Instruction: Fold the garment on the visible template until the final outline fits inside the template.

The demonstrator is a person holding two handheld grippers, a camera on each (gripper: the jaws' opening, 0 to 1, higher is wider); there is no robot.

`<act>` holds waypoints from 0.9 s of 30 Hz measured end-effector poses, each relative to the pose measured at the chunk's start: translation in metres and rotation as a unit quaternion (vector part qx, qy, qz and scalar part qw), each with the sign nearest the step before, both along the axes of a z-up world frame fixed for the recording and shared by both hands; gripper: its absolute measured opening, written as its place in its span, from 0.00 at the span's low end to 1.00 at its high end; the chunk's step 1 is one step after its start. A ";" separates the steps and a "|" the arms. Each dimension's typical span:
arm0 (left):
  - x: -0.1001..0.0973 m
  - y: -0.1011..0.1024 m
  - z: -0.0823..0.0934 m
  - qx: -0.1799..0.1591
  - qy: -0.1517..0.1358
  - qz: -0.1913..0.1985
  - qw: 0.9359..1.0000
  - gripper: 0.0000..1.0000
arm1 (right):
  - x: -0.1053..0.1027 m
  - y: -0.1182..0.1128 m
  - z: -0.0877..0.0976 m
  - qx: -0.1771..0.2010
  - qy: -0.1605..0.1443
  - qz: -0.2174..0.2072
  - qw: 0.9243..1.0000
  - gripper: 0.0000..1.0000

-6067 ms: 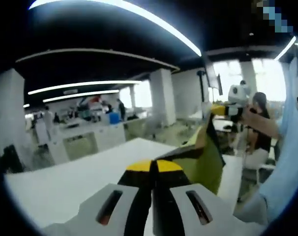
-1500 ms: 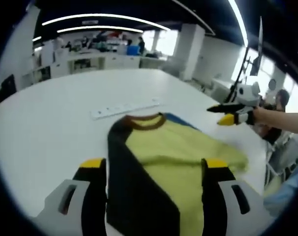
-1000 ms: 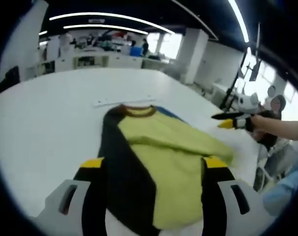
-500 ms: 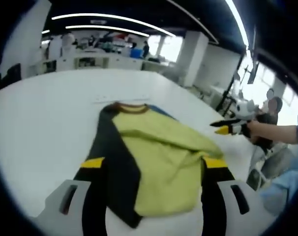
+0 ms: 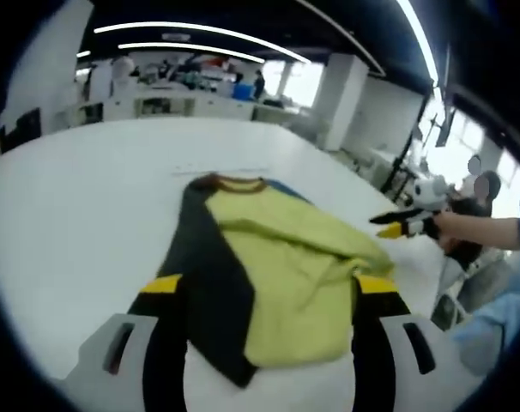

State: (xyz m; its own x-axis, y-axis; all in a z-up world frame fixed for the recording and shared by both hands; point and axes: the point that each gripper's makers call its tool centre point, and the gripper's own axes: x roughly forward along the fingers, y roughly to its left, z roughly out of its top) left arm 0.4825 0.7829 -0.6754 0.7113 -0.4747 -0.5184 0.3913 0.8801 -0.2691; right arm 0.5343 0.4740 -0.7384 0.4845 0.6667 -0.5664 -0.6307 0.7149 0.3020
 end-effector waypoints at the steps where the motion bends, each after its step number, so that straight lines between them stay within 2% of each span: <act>1: -0.002 0.001 -0.001 -0.002 0.001 0.004 1.000 0.74 | -0.002 0.001 -0.001 0.002 0.005 0.002 1.000 0.43; 5: -0.009 0.005 -0.006 -0.006 0.008 0.011 1.000 0.73 | -0.005 0.004 -0.008 0.001 0.016 0.005 1.000 0.39; 9: -0.013 0.006 -0.008 -0.007 0.012 0.014 1.000 0.73 | -0.004 0.004 -0.019 -0.001 0.036 0.002 0.999 0.26; 13: -0.016 0.011 -0.009 -0.011 0.013 0.021 1.000 0.73 | -0.001 0.005 -0.027 0.002 0.046 -0.001 0.999 0.20; 17: -0.016 0.013 -0.009 -0.014 0.013 0.026 0.999 0.72 | -0.001 0.004 -0.031 0.001 0.059 -0.009 0.998 0.01; 20: -0.015 0.016 -0.010 -0.015 0.012 0.029 0.999 0.72 | -0.002 0.005 -0.022 0.005 0.050 -0.012 0.999 0.00; 23: -0.015 0.015 -0.009 -0.016 0.011 0.029 0.999 0.72 | 0.004 0.009 -0.006 0.032 0.045 -0.025 0.998 0.00; 24: -0.015 0.015 -0.009 -0.016 0.011 0.029 0.999 0.72 | 0.006 0.013 0.005 0.039 0.027 -0.021 0.999 0.00; 27: -0.015 0.014 -0.010 -0.018 0.011 0.030 0.999 0.71 | 0.009 0.024 0.020 0.052 0.016 -0.010 0.998 0.00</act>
